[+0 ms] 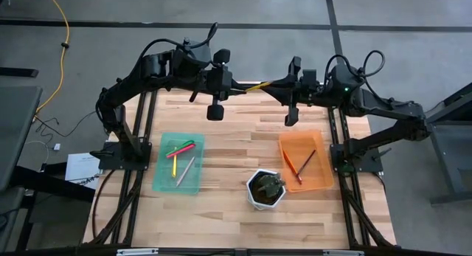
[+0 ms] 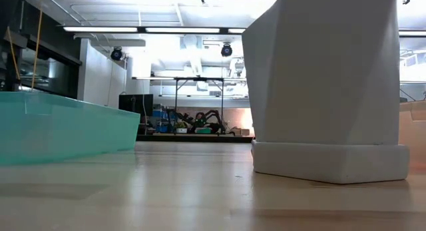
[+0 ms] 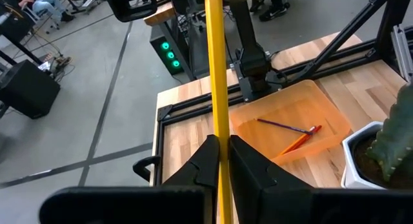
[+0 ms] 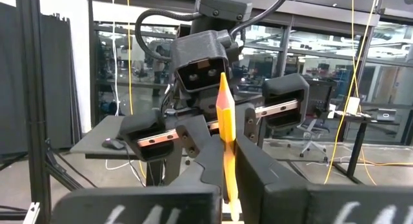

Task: Sort pens & pencils
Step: Put the yellow pencil into the orange bin

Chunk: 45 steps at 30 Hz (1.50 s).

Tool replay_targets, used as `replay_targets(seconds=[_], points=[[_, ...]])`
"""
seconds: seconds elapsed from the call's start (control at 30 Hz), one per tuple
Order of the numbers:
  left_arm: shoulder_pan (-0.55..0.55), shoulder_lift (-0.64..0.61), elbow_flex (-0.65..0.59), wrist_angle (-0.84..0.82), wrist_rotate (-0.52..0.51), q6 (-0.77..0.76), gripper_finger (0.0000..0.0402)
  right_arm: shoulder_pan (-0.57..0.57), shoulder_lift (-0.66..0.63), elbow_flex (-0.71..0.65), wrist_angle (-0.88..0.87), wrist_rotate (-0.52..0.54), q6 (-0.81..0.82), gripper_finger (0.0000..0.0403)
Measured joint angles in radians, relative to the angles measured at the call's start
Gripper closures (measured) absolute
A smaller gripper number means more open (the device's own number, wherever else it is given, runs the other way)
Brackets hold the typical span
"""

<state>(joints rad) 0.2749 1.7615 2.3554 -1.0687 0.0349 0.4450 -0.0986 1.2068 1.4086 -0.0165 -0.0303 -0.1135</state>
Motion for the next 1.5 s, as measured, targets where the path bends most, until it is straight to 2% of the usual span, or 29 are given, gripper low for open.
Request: replay_targets(seconds=[0.37, 0.7, 0.9, 1.07, 1.5], points=[[0.000, 0.000, 0.001, -0.052, -0.010, -0.004, 0.0378, 0.000, 0.003, -0.003, -0.002, 0.000, 0.001, 0.0396], [0.001, 0.004, -0.002, -0.102, -0.035, -0.002, 0.0275, 0.000, -0.001, 0.001, 0.024, -0.008, 0.004, 0.0396], [0.001, 0.003, -0.002, -0.142, -0.095, 0.001, 0.0238, 0.001, -0.002, 0.001, 0.002, -0.008, 0.010, 0.0396], [0.001, 0.003, -0.002, -0.202, -0.142, 0.019, 0.0228, 0.001, -0.002, 0.001, -0.031, -0.005, 0.011, 0.0396], [0.001, -0.055, 0.000, -0.207, -0.212, 0.032, 0.0227, 0.000, -0.016, 0.000, -0.182, 0.029, 0.041, 0.0396]])
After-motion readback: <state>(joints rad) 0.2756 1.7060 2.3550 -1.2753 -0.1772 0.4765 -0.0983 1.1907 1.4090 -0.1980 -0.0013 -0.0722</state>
